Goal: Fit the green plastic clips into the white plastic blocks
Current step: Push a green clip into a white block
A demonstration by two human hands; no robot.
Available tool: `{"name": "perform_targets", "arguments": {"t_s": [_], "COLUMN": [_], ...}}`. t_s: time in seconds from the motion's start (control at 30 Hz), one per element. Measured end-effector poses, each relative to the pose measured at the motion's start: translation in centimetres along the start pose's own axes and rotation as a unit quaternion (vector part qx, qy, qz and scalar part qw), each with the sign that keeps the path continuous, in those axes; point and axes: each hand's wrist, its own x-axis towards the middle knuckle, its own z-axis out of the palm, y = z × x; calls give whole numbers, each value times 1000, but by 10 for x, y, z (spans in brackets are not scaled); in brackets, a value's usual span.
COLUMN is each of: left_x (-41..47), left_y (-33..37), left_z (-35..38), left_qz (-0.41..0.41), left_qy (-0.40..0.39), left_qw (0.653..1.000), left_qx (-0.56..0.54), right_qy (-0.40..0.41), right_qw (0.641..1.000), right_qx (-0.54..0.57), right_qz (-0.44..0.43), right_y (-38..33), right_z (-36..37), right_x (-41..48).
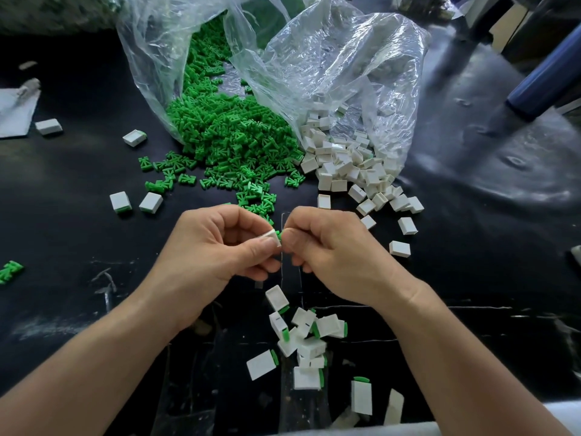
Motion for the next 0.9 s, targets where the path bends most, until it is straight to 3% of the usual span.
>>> {"name": "perform_targets", "arguments": {"t_s": [0.4, 0.47, 0.57, 0.63, 0.77, 0.9], "left_x": [-1, -1, 0, 1, 2, 1], "left_y": [-7, -6, -2, 0, -2, -1], "left_z": [-6, -5, -4, -4, -4, -4], "left_qz": [42, 45, 48, 50, 54, 54], "left_qy": [-30, -33, -19, -14, -16, -37], "left_qw": [989, 991, 998, 999, 997, 995], "left_qx": [139, 118, 31, -4, -52, -72], "right_qy": [-50, -40, 25, 33, -22, -137], "right_qw": [980, 980, 992, 998, 970, 905], "right_qx": [-176, -173, -90, 33, 232, 386], "right_qz": [-78, -88, -89, -40, 75, 112], "right_y": [-4, -3, -1, 0, 0, -6], "right_z": [0, 1, 1, -1, -3, 9], "right_x": [-2, -1, -1, -1, 0, 2]}}
